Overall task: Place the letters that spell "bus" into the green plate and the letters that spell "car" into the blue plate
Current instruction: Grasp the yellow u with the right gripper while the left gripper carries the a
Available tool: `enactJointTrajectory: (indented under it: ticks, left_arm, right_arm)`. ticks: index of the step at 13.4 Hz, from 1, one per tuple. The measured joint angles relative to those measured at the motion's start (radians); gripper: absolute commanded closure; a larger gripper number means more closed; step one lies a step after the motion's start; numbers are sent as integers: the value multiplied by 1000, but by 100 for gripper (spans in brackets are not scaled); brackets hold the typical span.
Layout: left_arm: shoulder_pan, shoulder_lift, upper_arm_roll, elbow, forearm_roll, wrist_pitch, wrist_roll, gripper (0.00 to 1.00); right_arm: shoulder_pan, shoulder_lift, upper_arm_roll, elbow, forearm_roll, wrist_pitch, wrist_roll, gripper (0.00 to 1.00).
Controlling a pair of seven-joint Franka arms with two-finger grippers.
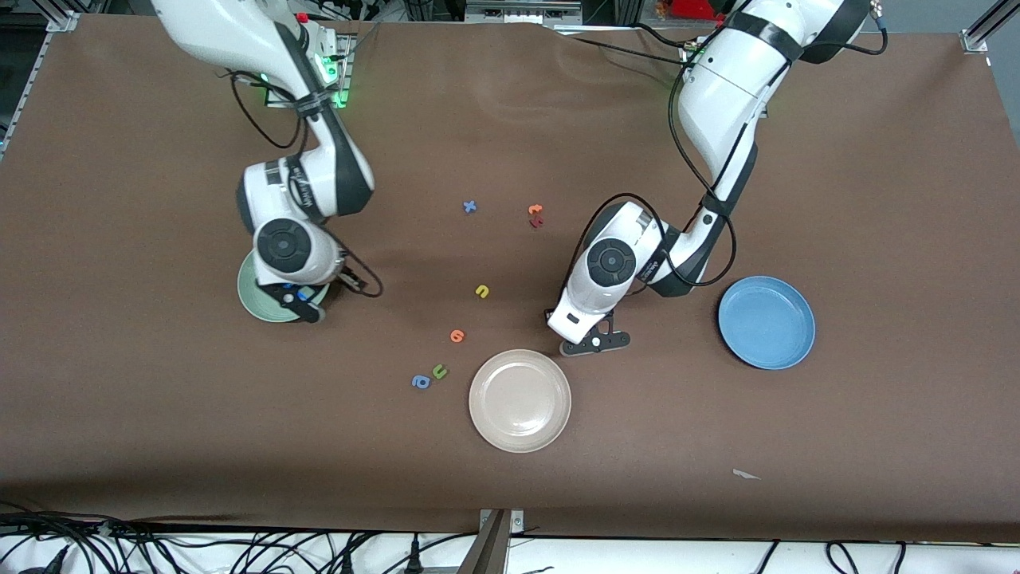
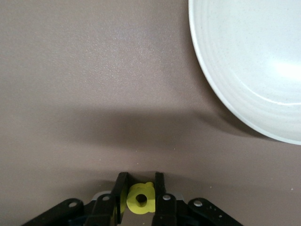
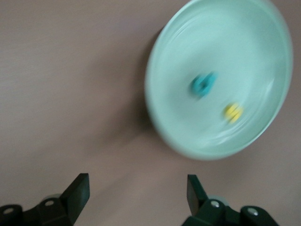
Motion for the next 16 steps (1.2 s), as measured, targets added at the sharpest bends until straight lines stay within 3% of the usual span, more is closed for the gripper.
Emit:
enactJointTrajectory:
  ticks: [5, 9, 12, 15, 16]
  left_arm:
    - [2, -6, 4, 4, 0, -13, 0, 81]
    - [22, -15, 11, 59, 0, -124, 9, 81]
    - [85, -26, 16, 126, 0, -251, 102, 81]
    - [177, -68, 17, 137, 1, -355, 265, 81]
    - [209, -82, 18, 137, 1, -393, 332, 81]
  right_arm:
    - [79, 132, 29, 154, 238, 140, 236, 16]
    - [174, 262, 37, 237, 258, 352, 374, 16]
    - [208, 315, 36, 271, 258, 375, 391, 24]
    - [228, 334, 36, 271, 258, 379, 391, 27]
    - [231, 335, 36, 271, 258, 379, 391, 37]
